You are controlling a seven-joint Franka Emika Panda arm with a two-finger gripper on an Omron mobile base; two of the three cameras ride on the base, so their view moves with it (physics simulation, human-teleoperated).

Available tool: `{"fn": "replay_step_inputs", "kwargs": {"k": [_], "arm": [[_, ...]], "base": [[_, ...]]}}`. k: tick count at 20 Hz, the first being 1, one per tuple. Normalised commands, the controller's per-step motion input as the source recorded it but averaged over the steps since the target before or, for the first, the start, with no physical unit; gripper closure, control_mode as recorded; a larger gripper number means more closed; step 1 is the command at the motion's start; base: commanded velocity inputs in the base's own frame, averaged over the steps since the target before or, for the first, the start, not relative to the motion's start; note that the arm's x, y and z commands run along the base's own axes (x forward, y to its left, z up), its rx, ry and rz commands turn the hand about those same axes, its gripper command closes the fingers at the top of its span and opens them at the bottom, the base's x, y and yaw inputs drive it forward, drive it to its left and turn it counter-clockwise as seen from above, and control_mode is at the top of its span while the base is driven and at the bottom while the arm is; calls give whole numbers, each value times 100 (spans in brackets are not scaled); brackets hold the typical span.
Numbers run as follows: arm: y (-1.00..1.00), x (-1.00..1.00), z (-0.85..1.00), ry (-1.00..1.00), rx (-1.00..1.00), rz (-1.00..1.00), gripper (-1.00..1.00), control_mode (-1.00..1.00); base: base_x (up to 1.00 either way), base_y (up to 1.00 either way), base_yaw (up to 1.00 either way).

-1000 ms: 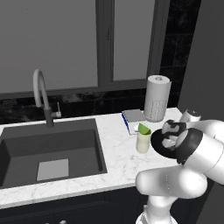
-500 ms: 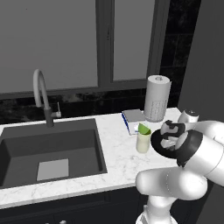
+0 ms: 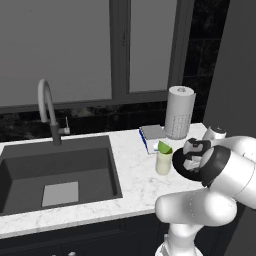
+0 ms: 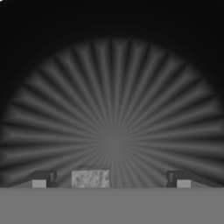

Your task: Grab a lemon wedge from the fridge and one ice cube from the ice bowl, and put them in the glass of lemonade.

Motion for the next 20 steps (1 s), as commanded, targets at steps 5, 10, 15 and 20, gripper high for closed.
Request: {"fn": "replay_step_inputs", "kwargs": {"k": [5, 10, 15, 20], "arm": [[0, 0, -1, 1, 0, 0, -100, -100], [0, -1, -10, 0, 0, 0, -100, -100], [0, -1, -12, 0, 0, 0, -100, -100], [0, -10, -2, 0, 0, 0, -100, -100]], "base": [[0, 0, 0], [0, 0, 0], [0, 0, 0], [0, 0, 0]]}}
